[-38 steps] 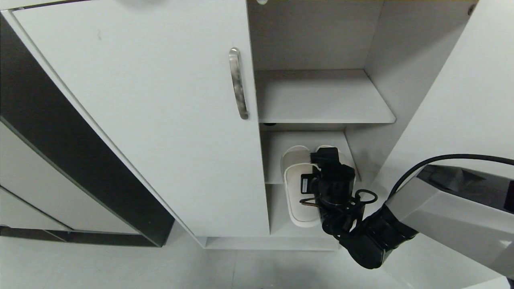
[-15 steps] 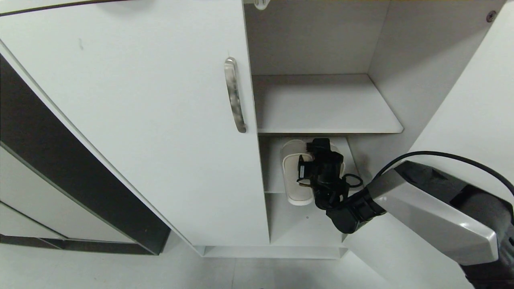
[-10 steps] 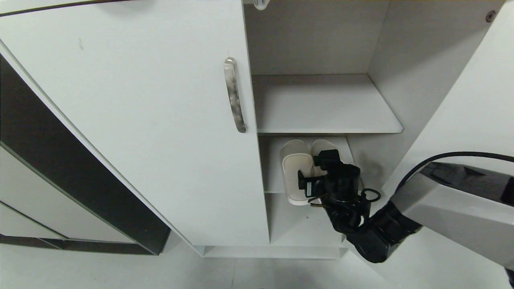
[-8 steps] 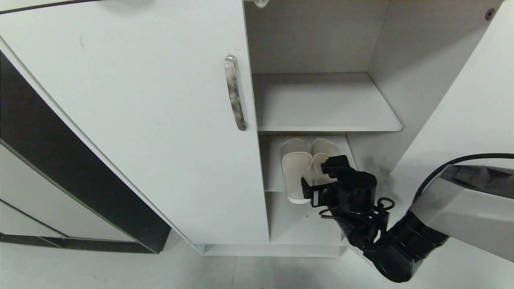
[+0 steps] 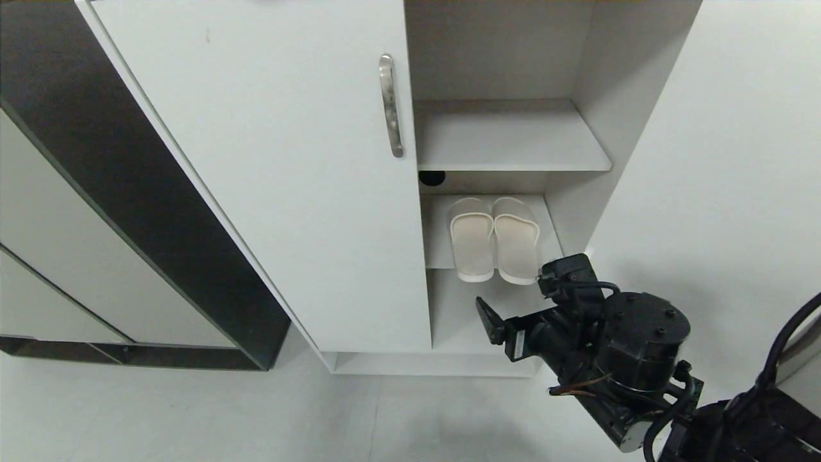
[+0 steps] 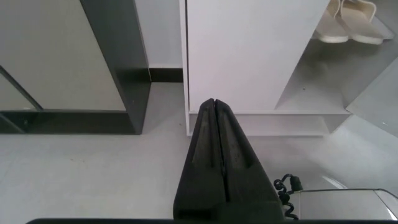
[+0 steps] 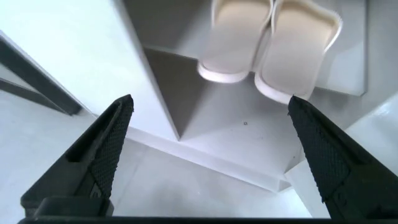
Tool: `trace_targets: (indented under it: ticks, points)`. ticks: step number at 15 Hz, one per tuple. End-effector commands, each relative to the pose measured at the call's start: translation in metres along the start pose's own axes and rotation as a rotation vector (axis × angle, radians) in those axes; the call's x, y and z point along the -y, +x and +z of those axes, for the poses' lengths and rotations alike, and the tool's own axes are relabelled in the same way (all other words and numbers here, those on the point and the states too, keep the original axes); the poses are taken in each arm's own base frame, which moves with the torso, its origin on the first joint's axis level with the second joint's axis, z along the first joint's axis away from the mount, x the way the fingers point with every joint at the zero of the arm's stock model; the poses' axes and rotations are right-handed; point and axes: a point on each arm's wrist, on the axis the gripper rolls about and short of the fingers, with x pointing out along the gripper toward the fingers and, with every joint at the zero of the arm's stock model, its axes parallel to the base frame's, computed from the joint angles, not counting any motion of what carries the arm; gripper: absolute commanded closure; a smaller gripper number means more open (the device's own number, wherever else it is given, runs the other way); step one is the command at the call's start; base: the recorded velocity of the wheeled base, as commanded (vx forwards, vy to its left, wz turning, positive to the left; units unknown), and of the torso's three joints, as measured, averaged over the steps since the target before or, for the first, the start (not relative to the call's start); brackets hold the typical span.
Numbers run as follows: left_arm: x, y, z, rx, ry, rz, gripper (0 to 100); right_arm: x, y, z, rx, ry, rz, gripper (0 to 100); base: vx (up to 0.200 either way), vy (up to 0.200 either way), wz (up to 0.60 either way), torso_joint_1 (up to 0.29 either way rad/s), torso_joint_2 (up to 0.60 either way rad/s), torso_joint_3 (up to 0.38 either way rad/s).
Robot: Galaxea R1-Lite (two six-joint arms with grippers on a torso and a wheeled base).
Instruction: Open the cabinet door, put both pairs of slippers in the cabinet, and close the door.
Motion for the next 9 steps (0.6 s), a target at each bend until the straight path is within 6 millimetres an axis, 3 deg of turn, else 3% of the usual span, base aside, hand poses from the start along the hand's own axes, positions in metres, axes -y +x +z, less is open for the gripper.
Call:
trace_targets:
  ticks: [1, 5, 9]
  points:
    - [0.0, 0.0001, 0.0001, -0.001, -0.003, 0.001, 100, 0.0026, -0.0079, 0.007, 0.013, 0.003, 0.002, 0, 0.0, 0.0, 0.0, 0.0, 0.0, 0.0]
    - [0.0, 0.0001, 0.0001, -0.001, 0.0, -0.001, 100, 0.0002, -0.0153, 0.0099, 0.016, 0.004, 0.019, 0, 0.0, 0.0, 0.0, 0.0, 0.0, 0.0]
    - [0.0, 0.0001, 0.0001, -0.001, 0.0, -0.001, 100, 0.0004, -0.0166, 0.0082, 0.009, 0.001, 0.019, 0, 0.0, 0.0, 0.0, 0.006, 0.0, 0.137]
